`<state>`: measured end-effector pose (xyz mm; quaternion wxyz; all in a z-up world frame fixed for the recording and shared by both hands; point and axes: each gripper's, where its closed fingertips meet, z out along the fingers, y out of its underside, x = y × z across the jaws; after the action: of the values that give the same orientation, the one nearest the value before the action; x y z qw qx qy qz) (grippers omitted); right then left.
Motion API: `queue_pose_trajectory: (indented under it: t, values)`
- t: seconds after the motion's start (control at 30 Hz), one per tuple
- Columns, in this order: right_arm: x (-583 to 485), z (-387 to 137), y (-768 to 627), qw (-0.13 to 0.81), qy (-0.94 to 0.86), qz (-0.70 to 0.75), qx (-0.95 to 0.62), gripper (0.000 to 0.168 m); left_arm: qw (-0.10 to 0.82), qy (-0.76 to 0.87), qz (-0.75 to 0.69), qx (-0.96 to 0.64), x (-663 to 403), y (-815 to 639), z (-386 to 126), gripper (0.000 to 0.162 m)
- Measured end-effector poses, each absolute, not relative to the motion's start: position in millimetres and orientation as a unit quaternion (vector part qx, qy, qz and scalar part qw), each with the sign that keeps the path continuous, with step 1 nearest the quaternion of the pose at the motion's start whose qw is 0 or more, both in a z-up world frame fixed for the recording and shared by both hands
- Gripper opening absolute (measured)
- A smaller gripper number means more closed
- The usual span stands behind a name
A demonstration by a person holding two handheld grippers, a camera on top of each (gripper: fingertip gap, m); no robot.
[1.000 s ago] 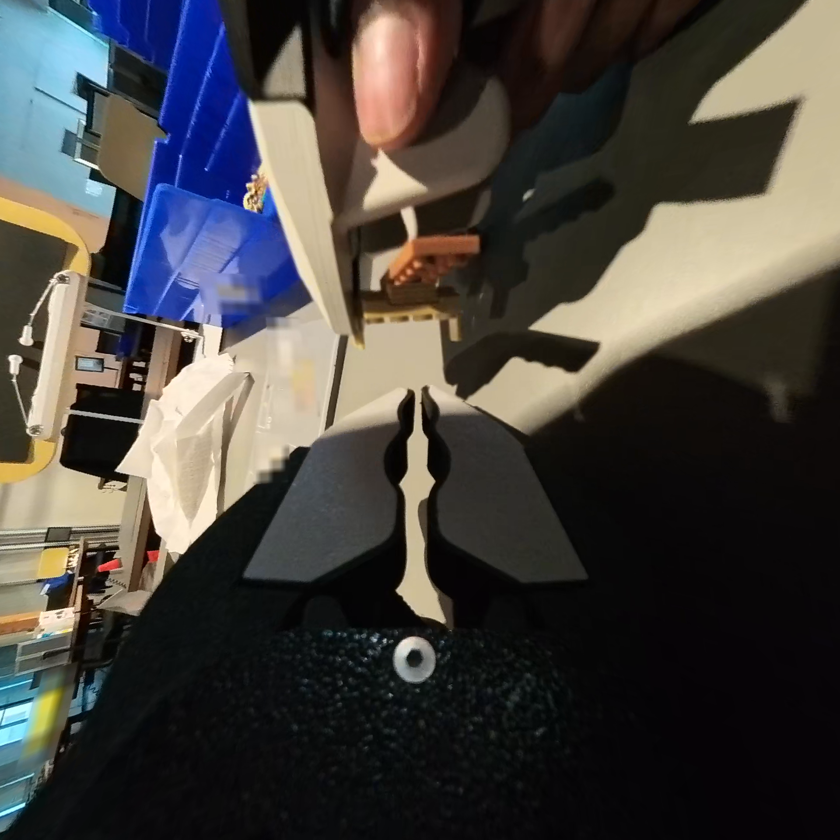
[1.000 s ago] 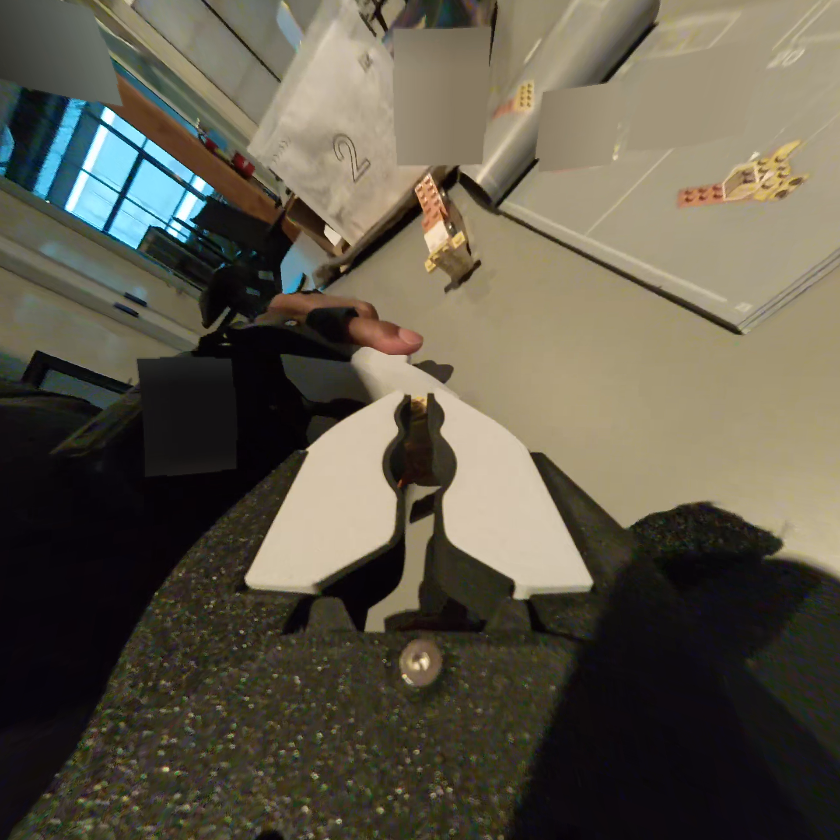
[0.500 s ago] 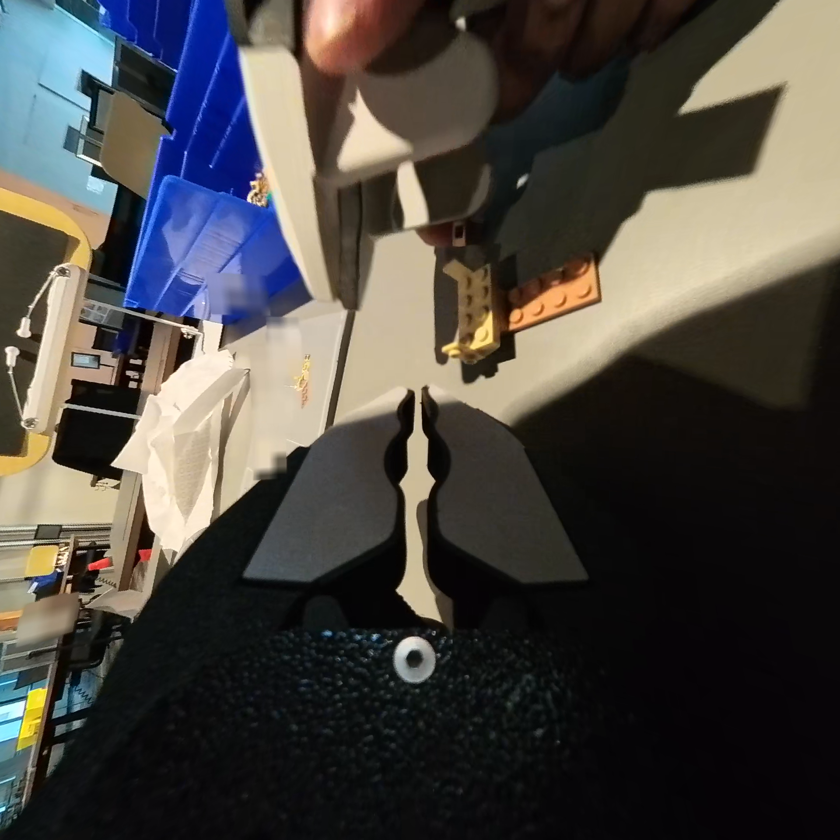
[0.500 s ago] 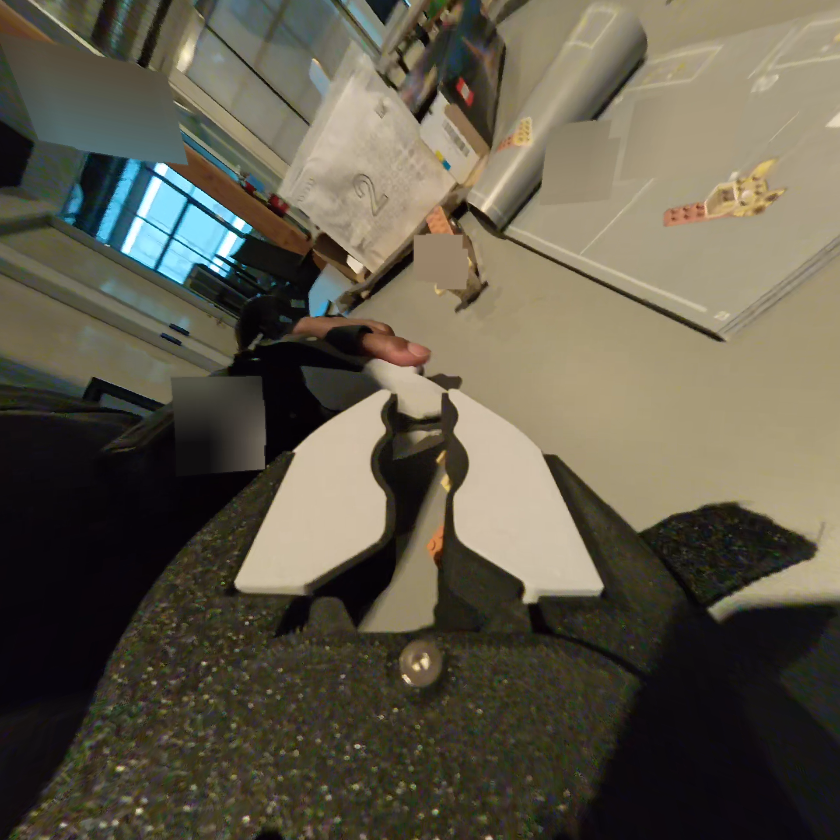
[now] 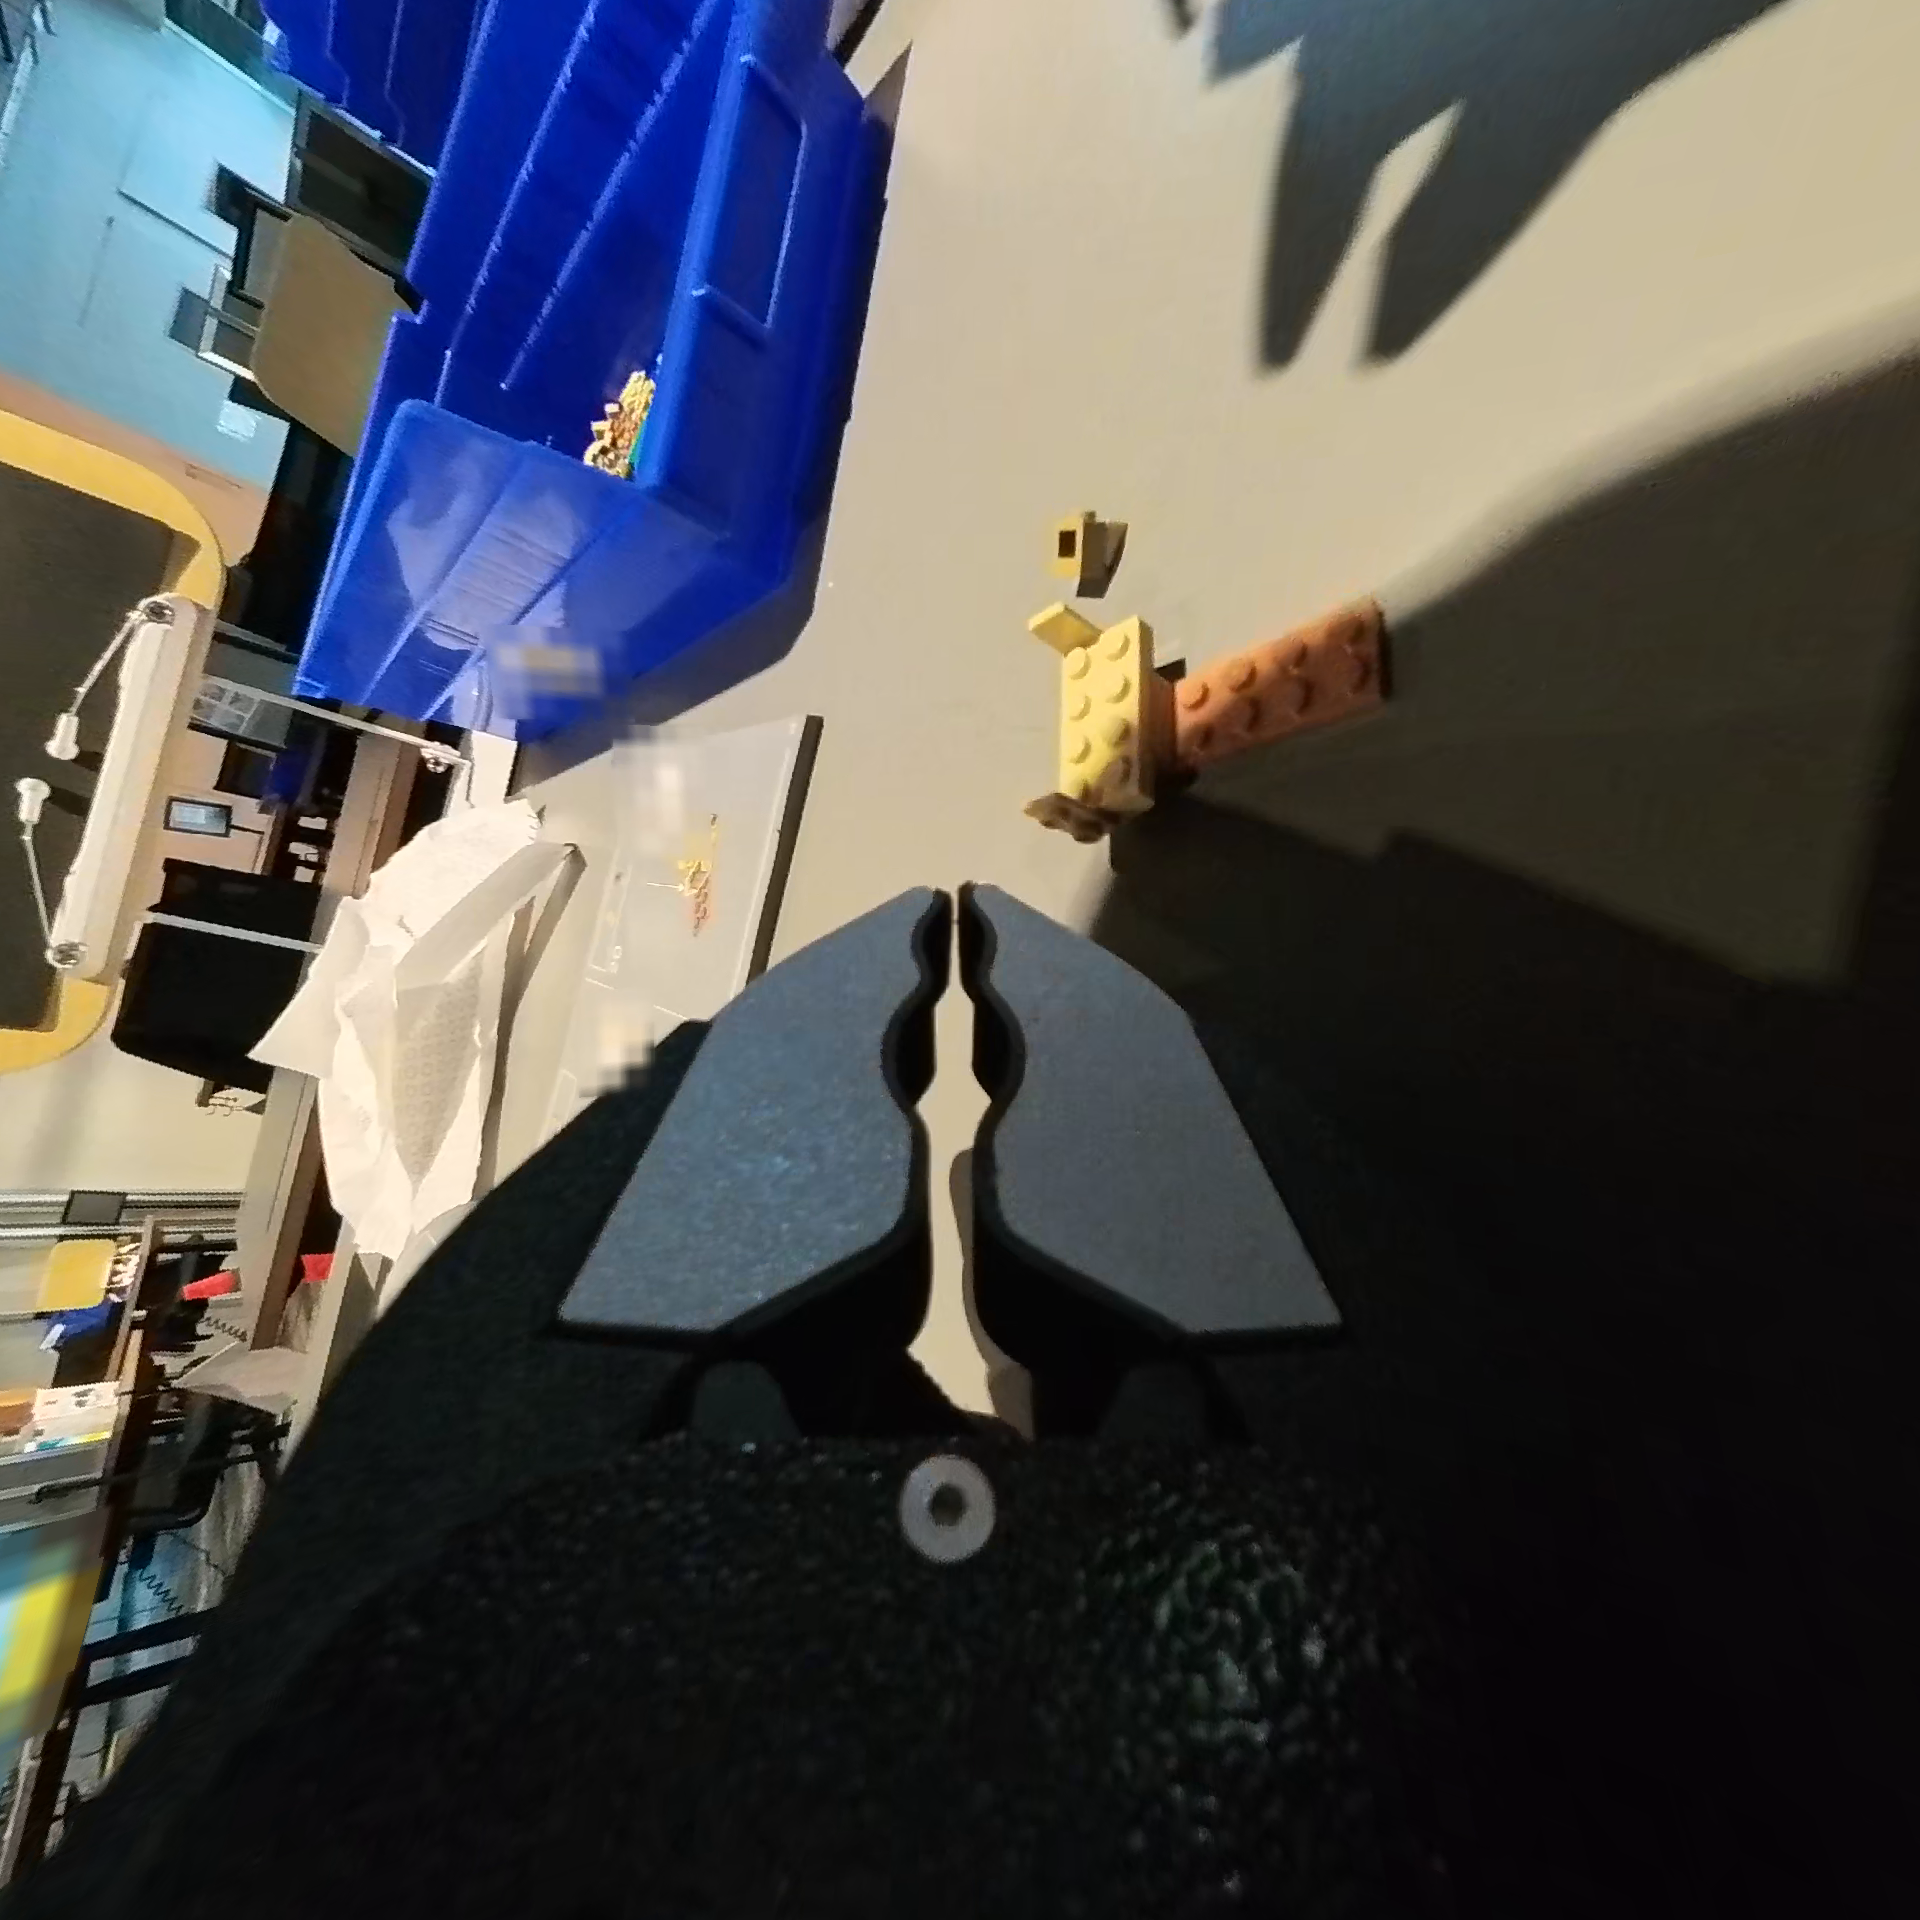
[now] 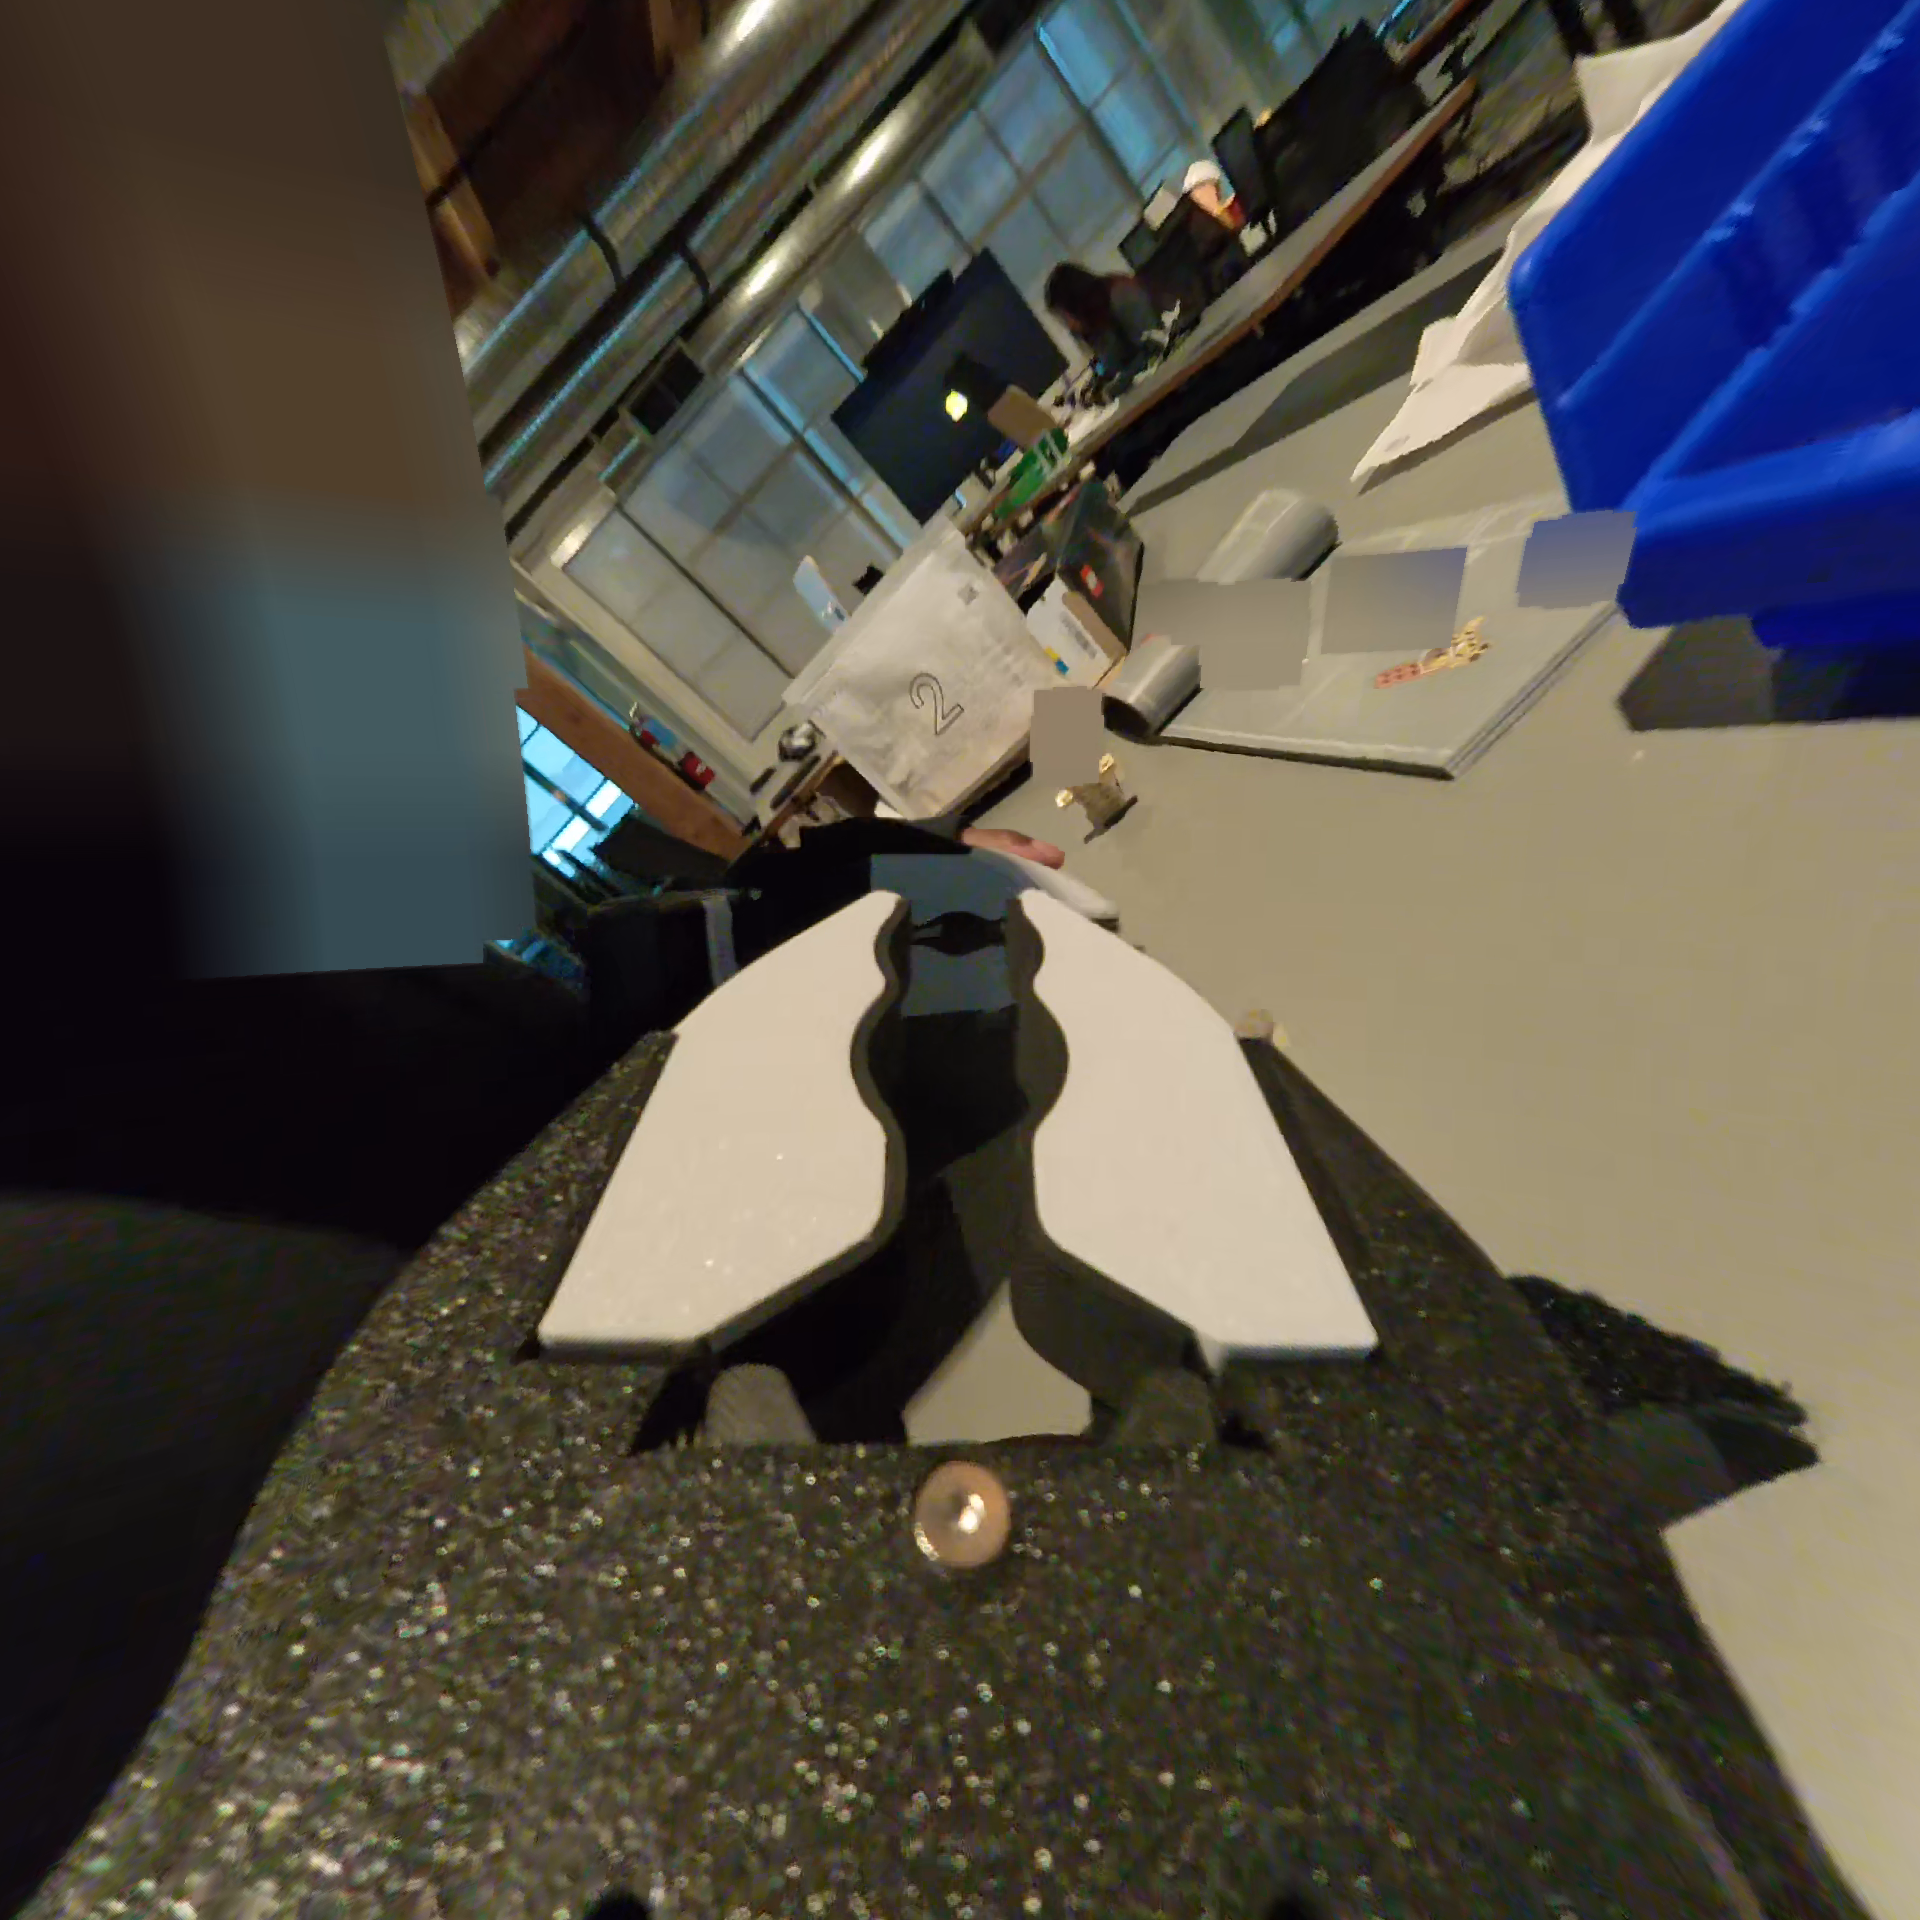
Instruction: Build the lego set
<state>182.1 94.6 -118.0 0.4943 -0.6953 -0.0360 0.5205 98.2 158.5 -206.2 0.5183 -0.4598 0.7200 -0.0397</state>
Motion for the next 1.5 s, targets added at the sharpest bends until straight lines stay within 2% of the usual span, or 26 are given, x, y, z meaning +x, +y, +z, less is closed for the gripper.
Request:
queue_pose_trajectory:
  t: [0.33, 0.6, 1.1, 1.2, 1.5]
  values:
    - [180, -121, 47, 0.542, -0.039, 0.488, -0.683, 0.018, 0.526, 0.714, -0.042, -0.459, 100, 159, -205, 0.000]
    - [169, -169, 9, 0.512, -0.143, 0.379, -0.757, 0.018, 0.531, 0.713, -0.046, -0.455, 100, 157, -204, 0.000]
    - [157, -189, -6, 0.563, -0.275, 0.205, -0.752, 0.019, 0.536, 0.715, -0.049, -0.446, 101, 153, -204, 0.000]
    - [161, -190, -7, 0.581, -0.286, 0.166, -0.744, 0.022, 0.537, 0.716, -0.050, -0.443, 101, 151, -204, 0.000]
    - [155, -202, -10, 0.619, -0.365, 0.033, -0.694, 0.047, 0.536, 0.721, -0.060, -0.435, 104, 147, -204, 0.000]
